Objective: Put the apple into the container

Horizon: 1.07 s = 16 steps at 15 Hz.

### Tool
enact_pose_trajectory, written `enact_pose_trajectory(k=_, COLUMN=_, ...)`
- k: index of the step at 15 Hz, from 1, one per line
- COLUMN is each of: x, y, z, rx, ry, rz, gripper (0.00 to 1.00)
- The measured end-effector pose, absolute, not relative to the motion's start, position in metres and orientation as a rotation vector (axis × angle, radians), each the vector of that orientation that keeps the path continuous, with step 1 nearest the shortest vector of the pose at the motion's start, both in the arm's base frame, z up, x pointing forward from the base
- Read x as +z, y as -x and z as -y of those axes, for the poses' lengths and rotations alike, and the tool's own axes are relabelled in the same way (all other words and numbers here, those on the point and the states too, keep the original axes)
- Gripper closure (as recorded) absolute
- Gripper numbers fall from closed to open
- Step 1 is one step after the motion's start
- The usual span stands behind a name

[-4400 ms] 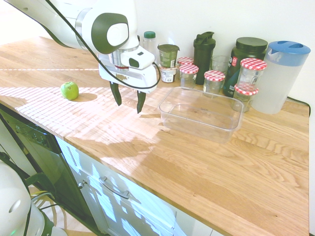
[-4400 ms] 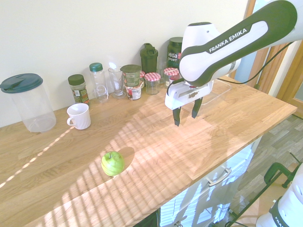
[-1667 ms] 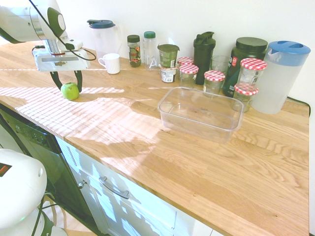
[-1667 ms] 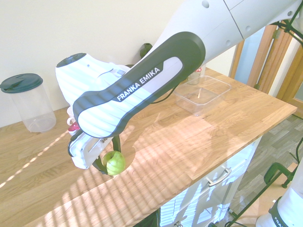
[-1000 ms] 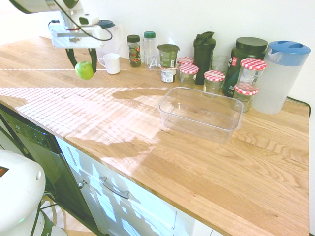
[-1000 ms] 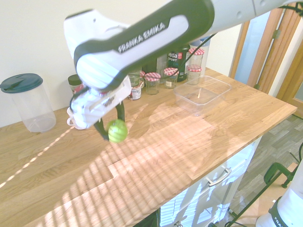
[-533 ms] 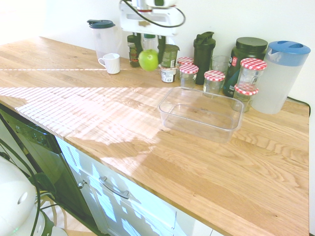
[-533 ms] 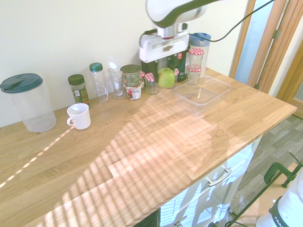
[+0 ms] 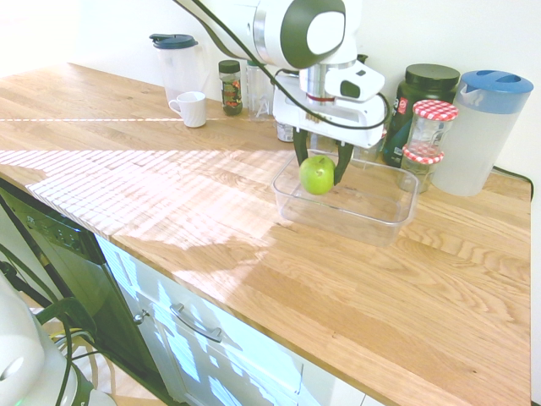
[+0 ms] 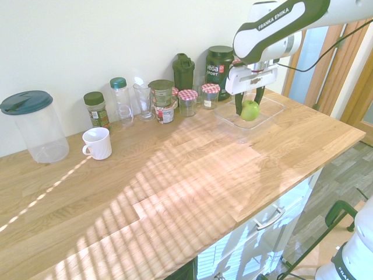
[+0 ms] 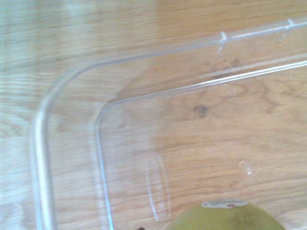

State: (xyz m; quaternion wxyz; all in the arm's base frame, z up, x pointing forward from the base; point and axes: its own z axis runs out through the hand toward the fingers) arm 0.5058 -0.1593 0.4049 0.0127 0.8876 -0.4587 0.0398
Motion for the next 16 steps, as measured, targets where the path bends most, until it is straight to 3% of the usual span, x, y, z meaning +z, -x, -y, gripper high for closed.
enact_pose_trajectory(k=10, x=0.372, y=-0.519, z=0.16, rx=0.13, ry=-2.744, rz=1.452, gripper=0.0)
enact_pose_trajectory(k=16, x=0.465, y=-0.504, z=0.116, rx=0.212, ry=-2.812, rz=1.374, gripper=0.0)
